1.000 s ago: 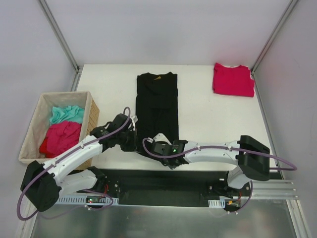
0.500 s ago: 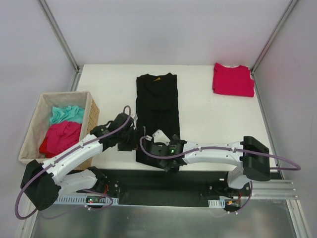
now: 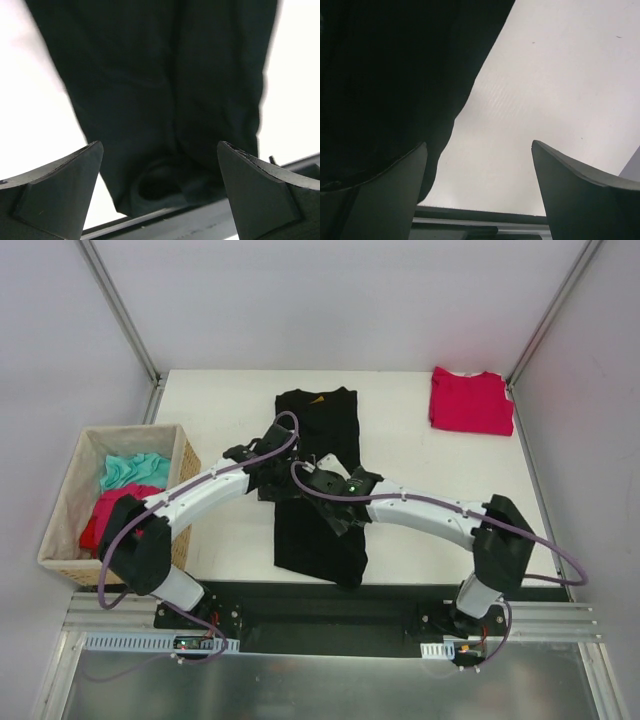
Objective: Fold and stack the t-shirts
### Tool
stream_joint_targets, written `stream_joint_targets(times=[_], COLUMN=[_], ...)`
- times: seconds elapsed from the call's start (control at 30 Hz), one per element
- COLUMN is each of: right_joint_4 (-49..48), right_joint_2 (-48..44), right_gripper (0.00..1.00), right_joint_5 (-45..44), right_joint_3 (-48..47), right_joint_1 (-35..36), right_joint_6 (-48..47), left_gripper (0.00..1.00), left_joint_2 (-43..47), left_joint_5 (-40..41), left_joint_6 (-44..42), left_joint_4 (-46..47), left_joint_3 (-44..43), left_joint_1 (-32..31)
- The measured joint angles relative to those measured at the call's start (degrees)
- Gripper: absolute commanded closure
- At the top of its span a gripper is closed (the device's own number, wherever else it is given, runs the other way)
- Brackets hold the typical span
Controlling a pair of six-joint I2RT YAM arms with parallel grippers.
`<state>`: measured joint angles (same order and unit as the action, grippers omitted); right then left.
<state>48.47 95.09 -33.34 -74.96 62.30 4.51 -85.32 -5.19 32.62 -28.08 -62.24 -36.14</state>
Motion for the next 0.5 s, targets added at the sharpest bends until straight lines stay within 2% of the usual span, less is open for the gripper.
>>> stream_joint_targets(times=[0.27,0.5], right_joint_4=[-6.91,-11.39], right_joint_2=[10.32,10.16], right_gripper=[0.13,0.13], right_joint_5=[4.17,7.69], right_joint_3=[0.02,4.68], right_joint_1=[-4.42,-4.33], right_joint_6=[-2.12,-1.77], left_gripper=[0.01,0.01], left_joint_2=[-7.85,-8.17], left_joint_5=[-0.9,-5.95], left_joint_6=[-0.44,-0.28], left_joint_4=[0.96,4.31], left_joint_3=[0.26,4.79], left_joint_1=[4.28,5.05])
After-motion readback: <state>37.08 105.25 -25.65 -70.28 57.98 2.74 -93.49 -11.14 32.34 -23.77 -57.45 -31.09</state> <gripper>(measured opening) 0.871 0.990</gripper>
